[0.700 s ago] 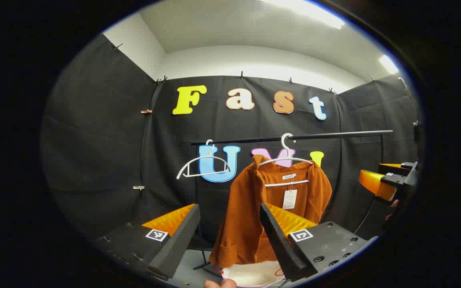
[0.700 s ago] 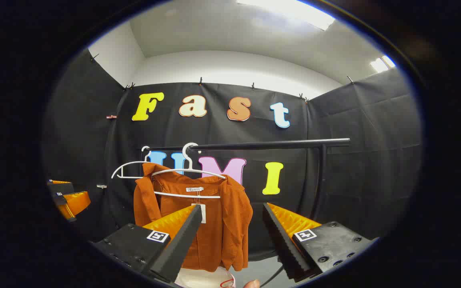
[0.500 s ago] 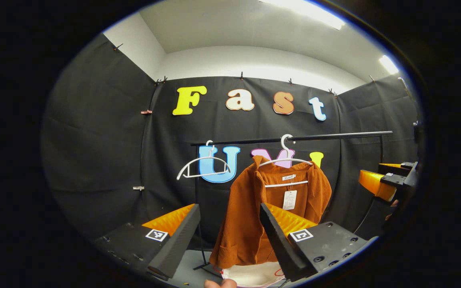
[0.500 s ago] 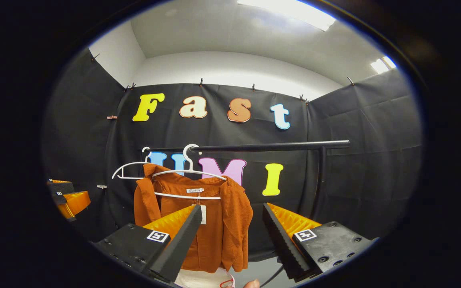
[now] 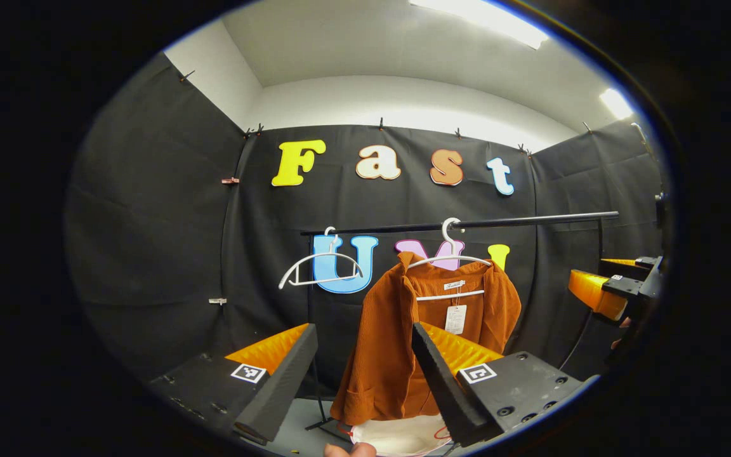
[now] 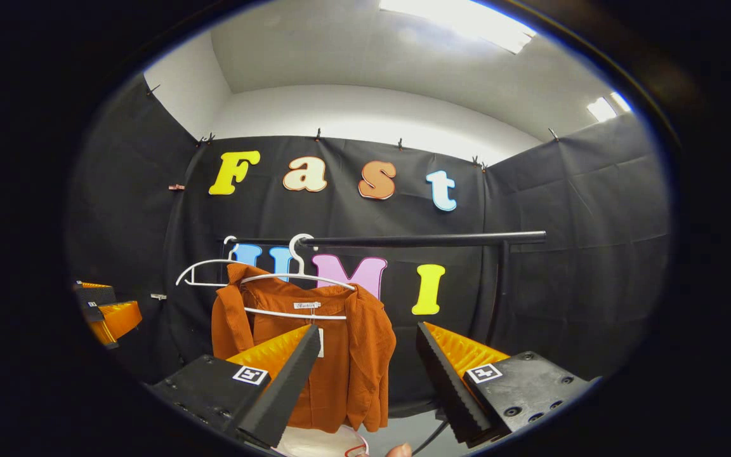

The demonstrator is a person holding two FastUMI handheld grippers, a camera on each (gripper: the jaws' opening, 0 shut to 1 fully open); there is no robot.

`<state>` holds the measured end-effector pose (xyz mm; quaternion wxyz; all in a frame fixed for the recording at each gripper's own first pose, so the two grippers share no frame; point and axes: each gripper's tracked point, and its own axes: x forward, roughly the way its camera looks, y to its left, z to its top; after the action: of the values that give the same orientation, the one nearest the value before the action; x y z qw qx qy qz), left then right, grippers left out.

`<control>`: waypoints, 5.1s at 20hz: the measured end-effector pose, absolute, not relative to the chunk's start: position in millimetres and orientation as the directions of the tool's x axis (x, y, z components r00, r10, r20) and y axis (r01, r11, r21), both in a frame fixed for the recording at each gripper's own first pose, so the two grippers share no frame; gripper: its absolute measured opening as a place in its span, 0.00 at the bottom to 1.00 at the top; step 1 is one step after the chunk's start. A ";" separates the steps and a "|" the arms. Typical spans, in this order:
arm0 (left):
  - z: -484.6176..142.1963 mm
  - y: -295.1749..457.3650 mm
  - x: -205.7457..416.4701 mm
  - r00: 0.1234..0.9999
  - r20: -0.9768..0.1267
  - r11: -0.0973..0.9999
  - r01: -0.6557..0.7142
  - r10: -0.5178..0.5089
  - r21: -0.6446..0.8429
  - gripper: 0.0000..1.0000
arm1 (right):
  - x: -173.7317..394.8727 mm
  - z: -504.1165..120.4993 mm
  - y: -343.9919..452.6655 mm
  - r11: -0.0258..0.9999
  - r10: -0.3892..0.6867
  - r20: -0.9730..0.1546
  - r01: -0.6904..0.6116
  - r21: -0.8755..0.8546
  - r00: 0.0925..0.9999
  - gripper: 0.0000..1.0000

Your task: Grasp the clothes on the hanger with both hands and then place them into the laundry hamper below.

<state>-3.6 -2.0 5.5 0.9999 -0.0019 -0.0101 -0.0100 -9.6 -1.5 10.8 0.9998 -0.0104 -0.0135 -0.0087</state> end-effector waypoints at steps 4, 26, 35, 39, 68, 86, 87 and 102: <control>4.9 1.0 -2.4 1.000 0.020 1.000 0.019 -0.019 -0.009 0.95 | -10.8 12.9 0.3 0.999 -0.022 0.032 0.023 -0.024 0.999 0.97; -73.2 -90.4 172.4 0.999 -0.047 0.999 0.000 0.002 0.037 0.95 | 158.4 -84.7 -22.7 0.997 0.071 -0.012 -0.070 0.031 0.997 0.98; -94.5 -68.3 235.0 0.992 -0.066 0.994 -0.103 0.106 0.035 0.25 | 225.1 -120.7 -24.9 0.992 0.117 -0.040 -0.115 0.055 0.992 0.98; -97.3 -67.6 237.1 0.991 -0.088 0.995 -0.100 0.099 -0.013 0.07 | 247.5 -131.5 -21.1 0.990 0.132 -0.045 -0.130 0.056 0.990 0.97; -73.5 -47.3 266.8 0.979 -0.201 0.993 -0.045 0.023 -0.107 0.05 | 311.1 -74.9 -70.5 0.730 0.259 -0.028 -0.176 0.661 0.966 0.04; -66.6 -10.3 275.1 0.975 -0.221 0.989 -0.040 0.007 -0.144 0.05 | 361.1 -132.5 -68.9 0.692 0.228 -0.064 -0.116 0.712 0.972 0.04; -63.8 -6.1 274.7 0.976 -0.218 0.988 -0.043 0.010 -0.150 0.05 | 358.7 -136.1 -66.2 0.695 0.236 -0.069 -0.119 0.709 0.969 0.04; -39.1 20.5 277.1 0.979 -0.199 0.991 -0.063 0.038 -0.121 0.05 | 313.5 -212.1 -36.7 0.710 0.344 -0.213 -0.105 0.696 0.914 0.05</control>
<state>277.1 20.5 -39.1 0.9928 -0.0636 0.0985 0.0254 313.5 -36.7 -212.1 0.9097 0.3602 0.1659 0.1235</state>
